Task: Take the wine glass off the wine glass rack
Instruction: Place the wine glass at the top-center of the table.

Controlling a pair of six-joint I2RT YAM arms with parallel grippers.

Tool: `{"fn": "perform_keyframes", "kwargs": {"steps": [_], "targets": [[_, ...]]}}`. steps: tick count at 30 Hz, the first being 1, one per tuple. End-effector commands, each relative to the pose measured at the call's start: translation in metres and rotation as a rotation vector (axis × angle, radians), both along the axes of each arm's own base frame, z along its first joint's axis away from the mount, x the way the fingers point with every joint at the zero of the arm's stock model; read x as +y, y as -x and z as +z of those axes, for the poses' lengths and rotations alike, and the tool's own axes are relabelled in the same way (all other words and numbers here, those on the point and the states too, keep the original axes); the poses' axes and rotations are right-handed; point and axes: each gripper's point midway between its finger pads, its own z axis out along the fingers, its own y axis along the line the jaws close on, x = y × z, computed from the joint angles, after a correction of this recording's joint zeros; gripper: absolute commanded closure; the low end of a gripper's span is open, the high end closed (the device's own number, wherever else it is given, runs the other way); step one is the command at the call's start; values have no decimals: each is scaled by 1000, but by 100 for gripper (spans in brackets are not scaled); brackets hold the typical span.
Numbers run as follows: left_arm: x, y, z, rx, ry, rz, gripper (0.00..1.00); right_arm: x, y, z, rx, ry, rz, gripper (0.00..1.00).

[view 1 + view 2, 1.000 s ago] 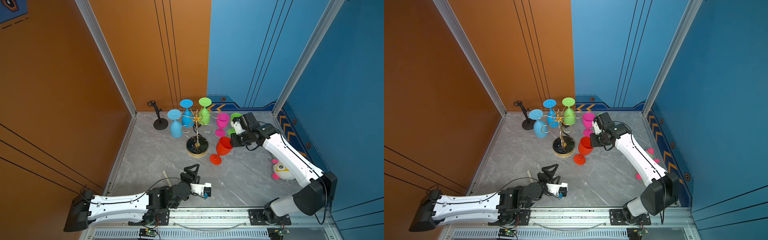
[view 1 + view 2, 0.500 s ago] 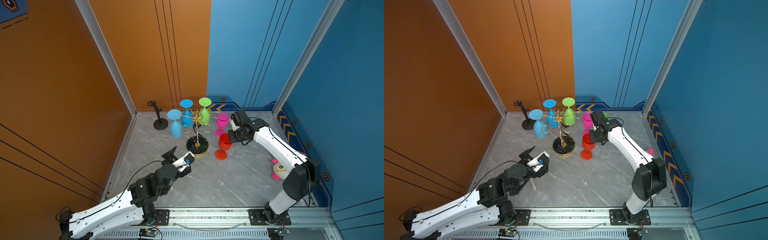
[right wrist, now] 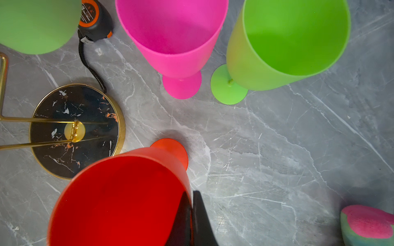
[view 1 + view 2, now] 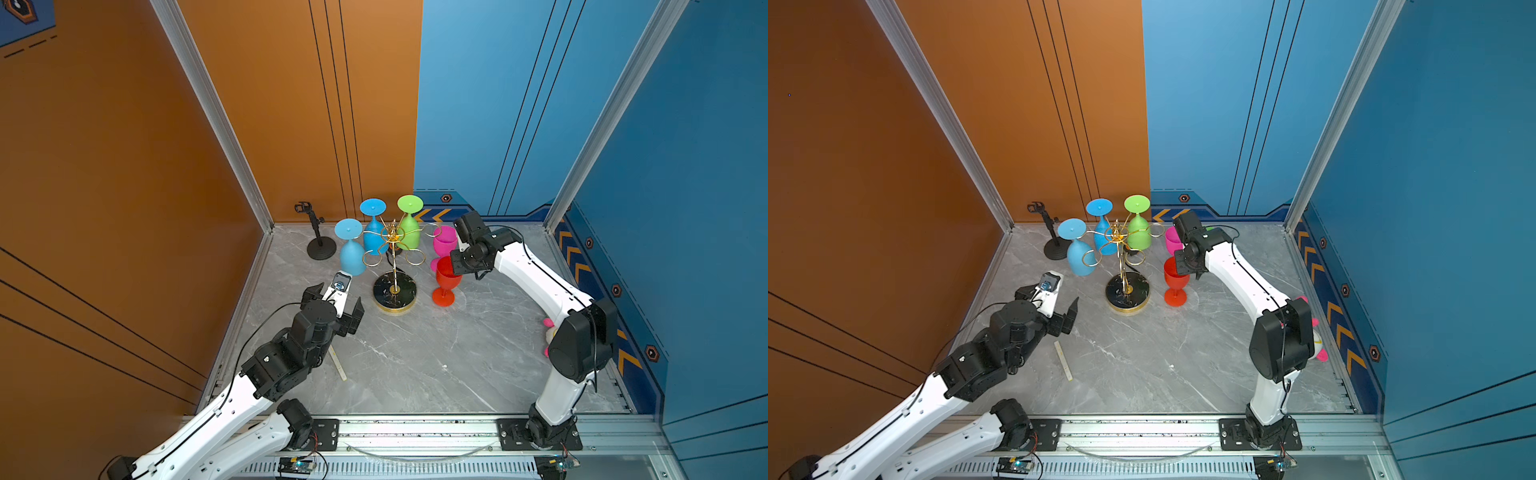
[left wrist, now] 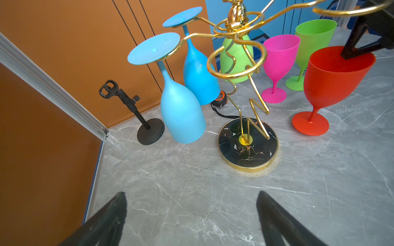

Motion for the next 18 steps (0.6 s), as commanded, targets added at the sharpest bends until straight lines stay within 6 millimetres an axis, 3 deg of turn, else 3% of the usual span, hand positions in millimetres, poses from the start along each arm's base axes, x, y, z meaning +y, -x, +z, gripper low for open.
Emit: {"fn": "perform_keyframes", "kwargs": {"steps": [1, 13, 18], "targets": [[6, -3, -5, 54, 93, 39, 5, 1, -12, 9, -40, 15, 1, 100], [38, -14, -12, 86, 205, 166, 5, -2, -30, -8, -2, -11, -17, 100], [43, -17, -15, 97, 217, 190, 5, 2, -38, -2, -20, -22, -14, 100]]}}
